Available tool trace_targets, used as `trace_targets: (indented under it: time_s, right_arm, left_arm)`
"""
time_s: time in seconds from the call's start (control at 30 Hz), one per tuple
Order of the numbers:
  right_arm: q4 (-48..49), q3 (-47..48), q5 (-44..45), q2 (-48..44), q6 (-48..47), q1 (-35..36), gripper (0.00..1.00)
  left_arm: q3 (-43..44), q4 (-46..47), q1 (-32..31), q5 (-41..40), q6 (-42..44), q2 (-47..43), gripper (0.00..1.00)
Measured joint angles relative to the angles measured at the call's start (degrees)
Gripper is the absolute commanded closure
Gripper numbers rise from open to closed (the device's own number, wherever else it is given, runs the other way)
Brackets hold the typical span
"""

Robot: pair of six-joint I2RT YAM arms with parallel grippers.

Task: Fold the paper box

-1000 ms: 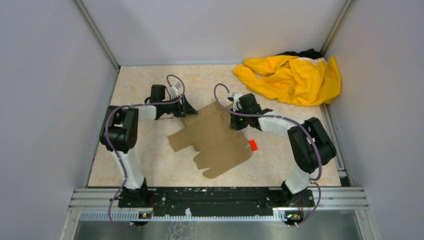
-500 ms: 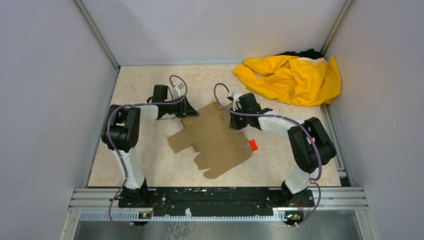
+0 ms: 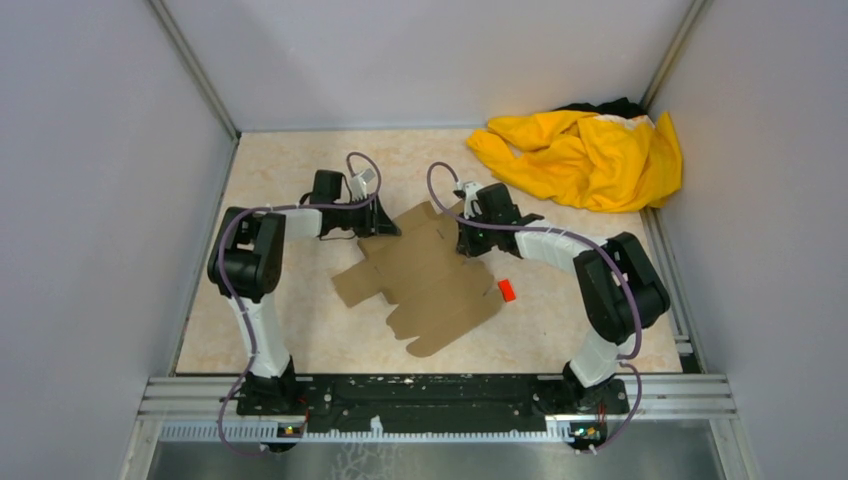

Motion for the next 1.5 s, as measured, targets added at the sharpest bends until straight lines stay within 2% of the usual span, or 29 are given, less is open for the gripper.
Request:
trace_targets:
  time_s: [0.03,0.17,0.3,0.57,0.73,0.87,1.2,1.5]
  right_arm:
    - [0.1,0.2,-0.2,0.2,0.1,0.0,1.0]
    - [0.5,0.5,-0.7,0.4,0.4,0.0,1.0]
    - [1.0,0.5,-0.7,0.6,0.4,0.0,1.0]
    - [1.1,0.5,-0.7,0.9,0.5,-0.3,1.0]
    - [1.7,0.5,-0.7,0.9,1.3,-0.4,0.76]
    - [1.2,0.5,-1.9,-0.1,2.8,-1.4,0.65]
    - [0.1,0.8,-8.4,-8.1,7.4,-10.5,0.61]
    - [0.2,1.8,-14.4,-7.6,9.6,-11.1,0.64]
  left_arm:
    - [0.0,-0.4,-0.1,-0.3,0.1,0.0,0.55]
    - [0.1,-1.3,-0.3,-1.2,0.4,0.1,0.72]
    - [0.3,-2.6,-0.7,-1.6,1.5,0.1,0.82]
    - [2.2,-8.3,-2.1,-5.8,3.8,-1.0,0.85]
    - [4.0,-12.9,-3.9,-10.9,5.6,-4.2,0.85]
    - [6.9,-16.3,-6.5,-18.5,7.1,-6.6,0.88]
    - [16.7,-28.6,-13.8,-38.3,12.2,-8.2,0.89]
    - [22.5,-38.0,-20.0,-56.0,16.6,-11.5,0.91]
